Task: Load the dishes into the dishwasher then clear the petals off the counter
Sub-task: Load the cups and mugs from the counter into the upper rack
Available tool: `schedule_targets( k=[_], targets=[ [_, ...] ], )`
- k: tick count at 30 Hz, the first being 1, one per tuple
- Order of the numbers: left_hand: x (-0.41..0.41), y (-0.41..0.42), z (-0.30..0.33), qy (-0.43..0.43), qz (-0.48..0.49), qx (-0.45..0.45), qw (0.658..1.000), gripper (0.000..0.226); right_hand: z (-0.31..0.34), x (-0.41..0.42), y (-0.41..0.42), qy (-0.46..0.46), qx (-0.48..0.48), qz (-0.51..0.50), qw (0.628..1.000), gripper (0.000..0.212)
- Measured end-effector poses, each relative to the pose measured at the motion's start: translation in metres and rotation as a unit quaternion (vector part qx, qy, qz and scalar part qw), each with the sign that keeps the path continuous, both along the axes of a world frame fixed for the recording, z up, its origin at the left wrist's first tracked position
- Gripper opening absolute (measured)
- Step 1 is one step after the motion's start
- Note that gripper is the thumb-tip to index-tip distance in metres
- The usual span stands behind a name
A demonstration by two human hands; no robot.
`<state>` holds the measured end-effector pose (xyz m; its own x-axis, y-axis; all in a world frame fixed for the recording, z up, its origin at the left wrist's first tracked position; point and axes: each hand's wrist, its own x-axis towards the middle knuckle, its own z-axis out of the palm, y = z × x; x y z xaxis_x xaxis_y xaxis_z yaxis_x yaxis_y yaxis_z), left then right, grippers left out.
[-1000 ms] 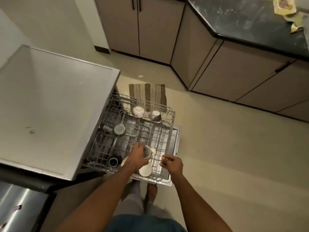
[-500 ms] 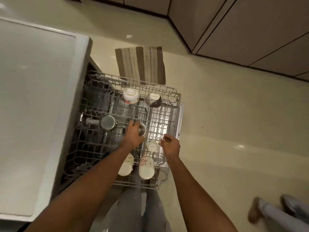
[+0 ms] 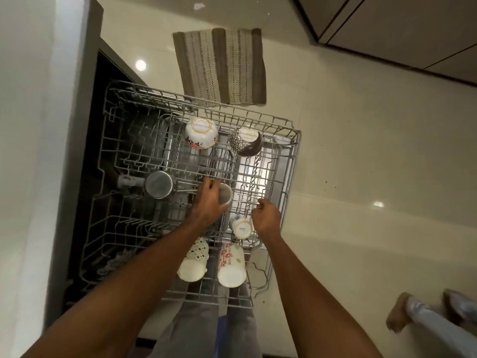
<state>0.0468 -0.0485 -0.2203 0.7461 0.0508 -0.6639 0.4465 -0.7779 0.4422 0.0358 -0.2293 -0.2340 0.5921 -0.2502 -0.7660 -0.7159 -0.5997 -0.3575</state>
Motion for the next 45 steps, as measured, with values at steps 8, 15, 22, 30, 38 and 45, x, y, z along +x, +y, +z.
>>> schedule_targets(
  k=[8, 15, 22, 30, 38, 45],
  targets=[
    [-0.004, -0.003, 0.002, -0.022, 0.017, 0.004, 1.0, 0.073, -0.001, 0.007, 0.002, 0.038, -0.019, 0.065, 0.997, 0.038],
    [-0.004, -0.009, 0.017, -0.005, 0.031, 0.005, 1.0, 0.082, 0.021, 0.014, -0.005, 0.032, -0.001, 0.069, 0.997, 0.043],
    [-0.007, -0.009, 0.068, -0.048, 0.07, 0.023, 0.996, 0.059, 0.072, 0.004, -0.018, -0.002, 0.019, 0.106, 0.994, 0.038],
    [-0.062, -0.009, 0.141, -0.09, 0.114, 0.014, 0.989, 0.05, 0.146, -0.023, -0.028, -0.031, 0.026, 0.137, 0.99, 0.033],
    [-0.144, -0.004, 0.212, -0.144, 0.133, 0.021, 0.98, 0.048, 0.215, -0.067, -0.027, -0.082, 0.026, 0.225, 0.971, 0.032],
    [-0.186, 0.004, 0.269, -0.183, 0.163, 0.046, 0.968, 0.034, 0.274, -0.101, 0.008, -0.12, 0.032, 0.323, 0.938, 0.026]
  ],
)
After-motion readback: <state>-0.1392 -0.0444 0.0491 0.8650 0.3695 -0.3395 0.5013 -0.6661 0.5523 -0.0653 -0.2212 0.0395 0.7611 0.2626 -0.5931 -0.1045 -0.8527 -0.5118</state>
